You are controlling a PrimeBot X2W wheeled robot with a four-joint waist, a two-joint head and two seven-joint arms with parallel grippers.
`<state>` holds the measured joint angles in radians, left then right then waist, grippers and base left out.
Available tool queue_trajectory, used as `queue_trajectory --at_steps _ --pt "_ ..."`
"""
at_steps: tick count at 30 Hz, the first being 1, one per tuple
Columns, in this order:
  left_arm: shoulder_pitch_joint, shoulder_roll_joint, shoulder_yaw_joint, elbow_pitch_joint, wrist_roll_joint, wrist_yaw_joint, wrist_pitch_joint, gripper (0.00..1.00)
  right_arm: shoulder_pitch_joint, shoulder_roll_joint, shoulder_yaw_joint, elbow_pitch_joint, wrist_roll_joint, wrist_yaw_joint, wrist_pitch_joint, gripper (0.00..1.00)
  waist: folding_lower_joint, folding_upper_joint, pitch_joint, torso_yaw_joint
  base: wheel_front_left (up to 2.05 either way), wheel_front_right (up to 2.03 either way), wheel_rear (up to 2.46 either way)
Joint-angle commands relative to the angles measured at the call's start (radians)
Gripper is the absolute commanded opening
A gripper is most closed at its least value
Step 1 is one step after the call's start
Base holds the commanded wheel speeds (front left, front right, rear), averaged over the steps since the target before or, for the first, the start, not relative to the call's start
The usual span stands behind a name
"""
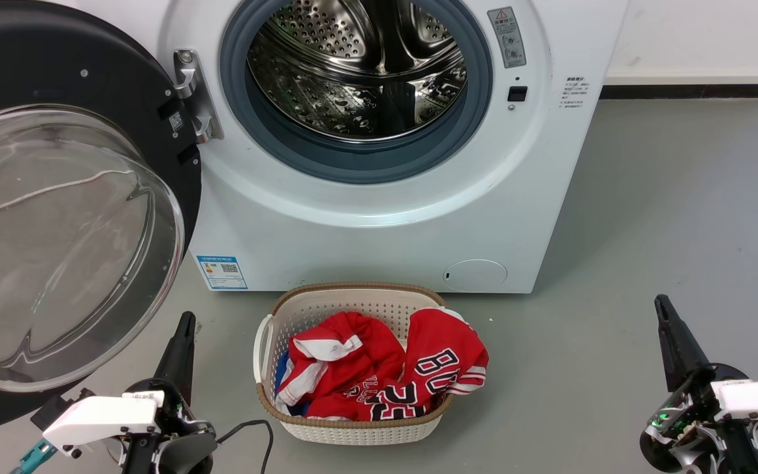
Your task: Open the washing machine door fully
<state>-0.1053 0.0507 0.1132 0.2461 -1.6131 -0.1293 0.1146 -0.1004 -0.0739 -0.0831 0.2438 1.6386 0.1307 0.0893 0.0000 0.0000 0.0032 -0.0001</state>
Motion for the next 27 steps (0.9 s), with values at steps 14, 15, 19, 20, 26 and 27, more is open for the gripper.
queue_trajectory --at_steps 14,15,19,20,26,27 --pt "-0.008 -0.001 0.003 0.000 0.000 -0.004 0.003 0.00 -0.013 0.006 -0.006 0.002 -0.007 0.000 0.008 0.00 0.0000 0.0000 0.000 0.000 0.00 0.00 0.00" --pt "-0.008 -0.001 0.003 0.000 0.000 -0.004 0.003 0.00 -0.013 0.006 -0.007 0.002 -0.007 0.000 0.008 0.00 0.0000 0.0000 0.000 0.000 0.00 0.00 0.00" --pt "-0.008 -0.001 0.003 0.000 0.000 -0.004 0.003 0.00 -0.013 0.007 -0.008 0.002 -0.009 0.000 0.009 0.00 0.0000 0.0000 0.000 0.000 0.00 0.00 0.00" --pt "-0.008 -0.001 0.003 0.000 0.000 -0.004 0.003 0.00 -0.013 0.007 -0.009 0.002 -0.009 0.000 0.008 0.00 0.0000 0.0000 0.000 0.000 0.00 0.00 0.00" --pt "-0.008 -0.001 0.003 0.000 0.000 -0.004 0.003 0.00 -0.013 0.009 -0.010 0.002 -0.010 0.000 0.010 0.00 0.0000 0.0000 0.000 0.000 0.00 0.00 0.00" --pt "-0.008 -0.001 0.003 0.000 0.000 -0.004 0.003 0.00 -0.013 0.009 -0.011 0.002 -0.010 0.000 0.010 0.00 0.0000 0.0000 0.000 0.000 0.00 0.00 0.00"
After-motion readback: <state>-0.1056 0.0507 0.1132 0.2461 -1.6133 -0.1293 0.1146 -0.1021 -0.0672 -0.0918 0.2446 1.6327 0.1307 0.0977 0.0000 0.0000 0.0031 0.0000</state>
